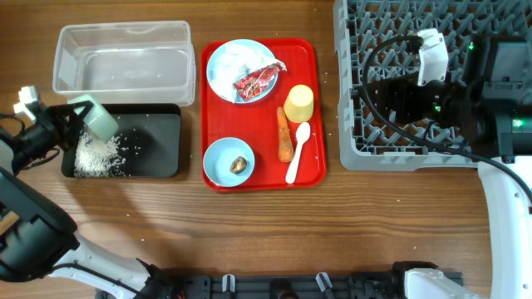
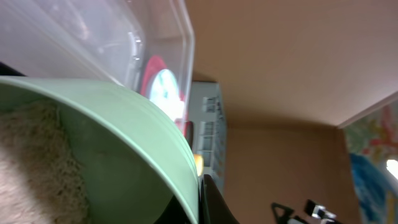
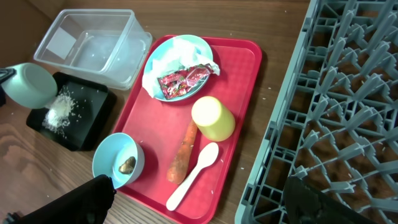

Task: Sort waste into correct bins and load items into the dishwasher rack
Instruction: 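Carry the green bowl over the black tray and tip out the rice, then set the green bowl on the red tray and grasp the blue bowl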

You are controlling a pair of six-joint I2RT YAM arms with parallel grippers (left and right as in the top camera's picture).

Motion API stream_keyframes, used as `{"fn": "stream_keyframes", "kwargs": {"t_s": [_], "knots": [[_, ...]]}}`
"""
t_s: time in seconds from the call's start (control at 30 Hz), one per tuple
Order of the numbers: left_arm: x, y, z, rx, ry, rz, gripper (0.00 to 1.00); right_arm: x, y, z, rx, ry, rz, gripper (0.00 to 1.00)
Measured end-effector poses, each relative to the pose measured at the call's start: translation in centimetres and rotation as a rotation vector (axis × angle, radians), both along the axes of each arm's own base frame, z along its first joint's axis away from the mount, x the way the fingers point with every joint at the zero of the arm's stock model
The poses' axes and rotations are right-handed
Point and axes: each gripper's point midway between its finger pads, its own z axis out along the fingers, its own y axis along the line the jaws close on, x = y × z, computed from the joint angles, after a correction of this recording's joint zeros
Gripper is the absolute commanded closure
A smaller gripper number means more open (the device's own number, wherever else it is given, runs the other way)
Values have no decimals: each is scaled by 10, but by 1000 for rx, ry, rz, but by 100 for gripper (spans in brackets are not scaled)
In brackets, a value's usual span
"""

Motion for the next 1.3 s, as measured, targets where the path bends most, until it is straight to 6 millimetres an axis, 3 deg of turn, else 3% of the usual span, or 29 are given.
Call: {"fn": "stream_keyframes", "kwargs": {"t_s": [0.4, 0.7, 1.3], "knots": [[-10, 23, 18, -134, -26, 76, 96, -1, 0, -1, 4, 8, -4, 10], [-11, 22, 31, -209, -53, 77, 96, -3, 0, -3, 4, 22, -4, 10], [-12, 18, 28, -225, -19, 75, 96, -3, 0, -3, 6, 24, -7, 10]]}}
